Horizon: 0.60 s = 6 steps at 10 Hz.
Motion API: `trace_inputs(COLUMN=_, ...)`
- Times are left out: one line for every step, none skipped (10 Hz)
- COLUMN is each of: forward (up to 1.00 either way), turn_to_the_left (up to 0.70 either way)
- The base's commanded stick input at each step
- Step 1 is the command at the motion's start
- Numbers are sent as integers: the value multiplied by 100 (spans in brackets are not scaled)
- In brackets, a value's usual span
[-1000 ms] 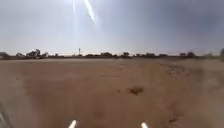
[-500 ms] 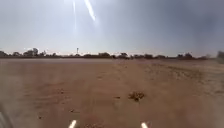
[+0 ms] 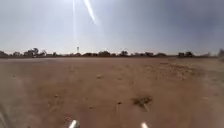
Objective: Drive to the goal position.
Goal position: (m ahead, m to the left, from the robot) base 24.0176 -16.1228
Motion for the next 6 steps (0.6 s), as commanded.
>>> trace_inputs(forward=50, turn_to_the_left=0)
trace_inputs(forward=50, turn_to_the_left=0)
trace_inputs(forward=50, turn_to_the_left=0)
trace_inputs(forward=50, turn_to_the_left=0)
trace_inputs(forward=50, turn_to_the_left=0)
trace_inputs(forward=50, turn_to_the_left=0)
